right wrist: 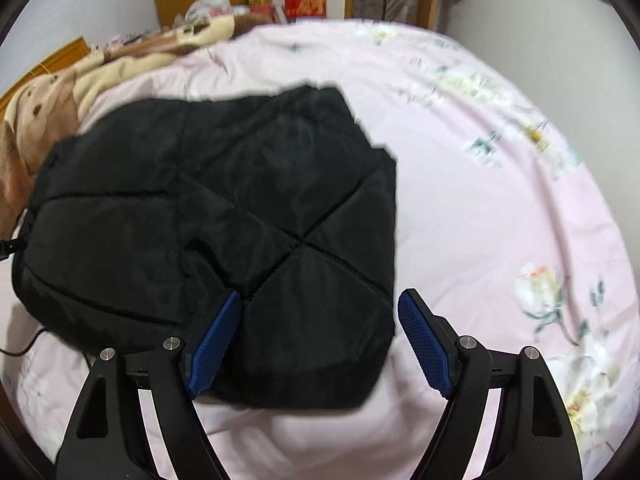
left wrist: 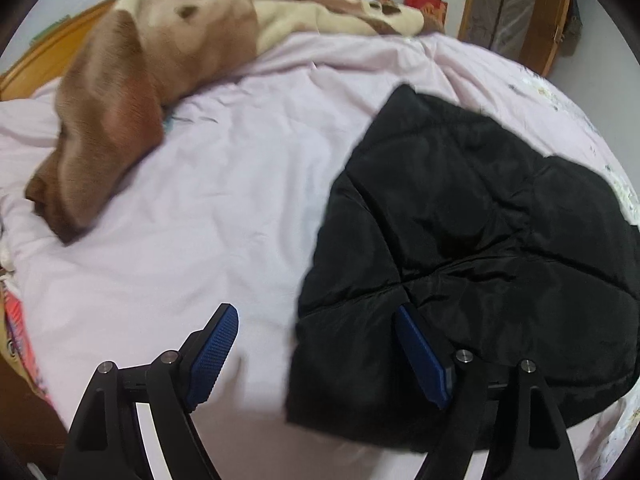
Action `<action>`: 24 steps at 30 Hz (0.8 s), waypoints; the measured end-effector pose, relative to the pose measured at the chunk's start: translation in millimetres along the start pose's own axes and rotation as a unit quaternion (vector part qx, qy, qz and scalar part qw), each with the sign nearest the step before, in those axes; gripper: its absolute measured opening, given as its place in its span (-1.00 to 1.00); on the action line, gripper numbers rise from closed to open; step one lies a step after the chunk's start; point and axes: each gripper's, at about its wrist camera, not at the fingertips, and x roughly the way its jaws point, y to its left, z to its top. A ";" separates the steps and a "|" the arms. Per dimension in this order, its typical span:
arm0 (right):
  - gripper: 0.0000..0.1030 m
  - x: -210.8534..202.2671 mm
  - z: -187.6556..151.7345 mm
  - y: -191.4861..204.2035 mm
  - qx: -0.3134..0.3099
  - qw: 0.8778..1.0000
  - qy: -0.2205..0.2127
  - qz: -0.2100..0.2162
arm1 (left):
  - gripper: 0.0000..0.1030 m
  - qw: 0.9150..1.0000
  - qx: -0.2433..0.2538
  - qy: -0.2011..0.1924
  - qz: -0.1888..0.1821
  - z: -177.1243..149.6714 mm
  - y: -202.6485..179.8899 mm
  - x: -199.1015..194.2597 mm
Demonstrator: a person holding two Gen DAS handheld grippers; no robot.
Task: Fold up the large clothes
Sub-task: 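Pull both tools back away from the folded jacket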
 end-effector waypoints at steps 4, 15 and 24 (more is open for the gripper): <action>0.56 -31.4 -3.1 7.0 -0.001 1.000 -0.021 0.003 | 0.57 1.000 0.002 -0.021 -0.008 -7.3 4.0 -35.7; 0.56 -117.8 -22.2 21.0 0.016 0.998 -0.067 0.014 | 0.57 0.996 0.023 -0.077 -0.030 -46.1 -12.5 -132.7; 0.56 -176.0 -48.8 34.4 0.034 0.995 -0.092 0.008 | 0.58 0.993 0.041 -0.094 -0.060 -114.1 -56.3 -196.9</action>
